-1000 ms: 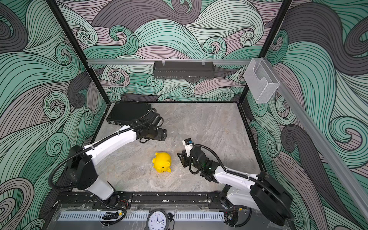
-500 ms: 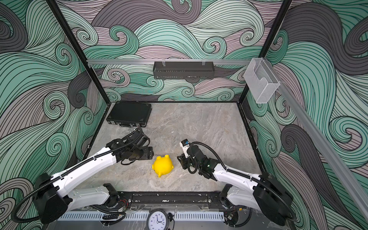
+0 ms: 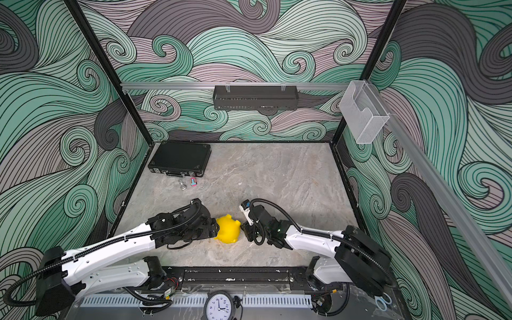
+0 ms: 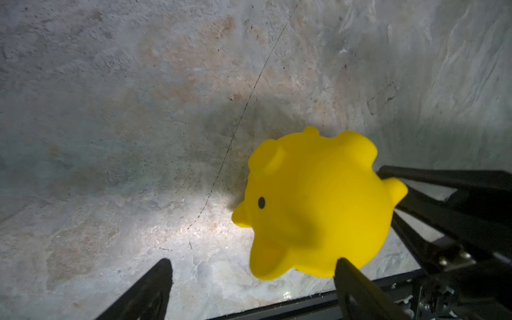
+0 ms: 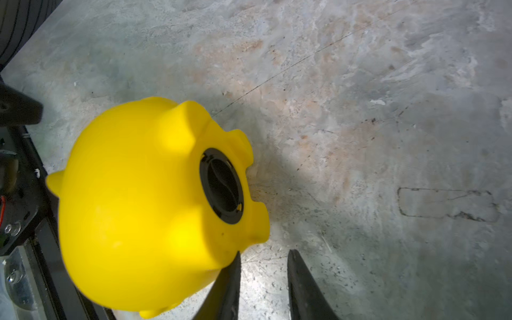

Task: Open piggy banks
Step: Open the lid on the piggy bank.

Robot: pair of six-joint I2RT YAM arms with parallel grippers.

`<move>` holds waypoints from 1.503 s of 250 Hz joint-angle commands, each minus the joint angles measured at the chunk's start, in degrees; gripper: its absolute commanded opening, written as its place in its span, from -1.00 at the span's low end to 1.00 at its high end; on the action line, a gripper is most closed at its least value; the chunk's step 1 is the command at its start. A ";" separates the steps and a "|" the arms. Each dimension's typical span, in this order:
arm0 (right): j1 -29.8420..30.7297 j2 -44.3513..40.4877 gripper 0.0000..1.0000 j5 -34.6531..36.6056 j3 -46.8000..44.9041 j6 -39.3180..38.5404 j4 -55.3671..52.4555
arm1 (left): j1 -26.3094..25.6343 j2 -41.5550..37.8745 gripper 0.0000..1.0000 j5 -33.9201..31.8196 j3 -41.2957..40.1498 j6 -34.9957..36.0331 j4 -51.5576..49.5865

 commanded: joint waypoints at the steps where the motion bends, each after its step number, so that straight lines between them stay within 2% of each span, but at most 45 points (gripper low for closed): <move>1: 2.16 -1.49 -0.40 1.12 -1.39 1.60 -0.64 | -0.49 -0.45 0.82 -4.98 0.71 -4.56 3.44; 64: 5.20 -1.01 -0.42 -1.06 -1.84 1.48 0.43 | -0.49 2.64 0.82 -7.72 3.13 -4.53 4.53; 107: 5.57 -1.33 -0.44 -1.18 -1.90 1.28 0.24 | -1.09 5.09 0.83 -8.09 8.81 -2.84 -2.69; 133: 5.56 -1.40 -0.44 -1.18 -1.65 1.13 0.15 | -2.59 6.05 0.85 -5.70 11.53 -2.90 -6.87; 140: 5.56 -1.14 -0.44 -1.35 -1.55 1.19 0.39 | -3.25 6.39 0.97 -5.11 11.98 -3.52 -7.72; 150: 5.61 -0.66 -0.44 -1.95 -1.50 1.22 0.99 | -4.12 6.97 0.98 -4.16 12.25 -5.07 -9.08; 197: 5.56 0.78 -0.44 -2.11 -1.85 1.59 3.95 | -7.98 9.13 0.98 -1.29 9.69 -8.39 -6.46; 217: 5.56 1.24 -0.44 -2.48 -1.83 1.37 4.45 | -8.33 11.00 0.98 -3.75 10.35 -8.35 -8.14; 243: 5.58 1.98 -0.38 -2.97 -2.07 1.39 5.24 | -8.39 13.19 0.97 -4.03 10.32 -6.41 -5.03; 295: 5.61 2.70 -0.26 -3.58 -2.52 1.36 6.92 | -7.90 17.54 0.98 -6.82 12.47 -9.76 -5.71; 328: 5.59 3.79 -0.19 -4.06 -2.34 1.11 7.66 | -7.58 17.18 0.98 -9.64 11.61 -11.23 -4.66; 350: 5.60 4.26 -0.13 -3.95 -2.11 0.79 7.76 | -7.30 16.79 0.97 -10.43 9.34 -10.15 -0.37; 376: 5.61 4.43 -0.10 -3.06 -2.07 0.49 7.58 | -6.45 17.83 0.97 -12.67 10.43 -4.74 0.72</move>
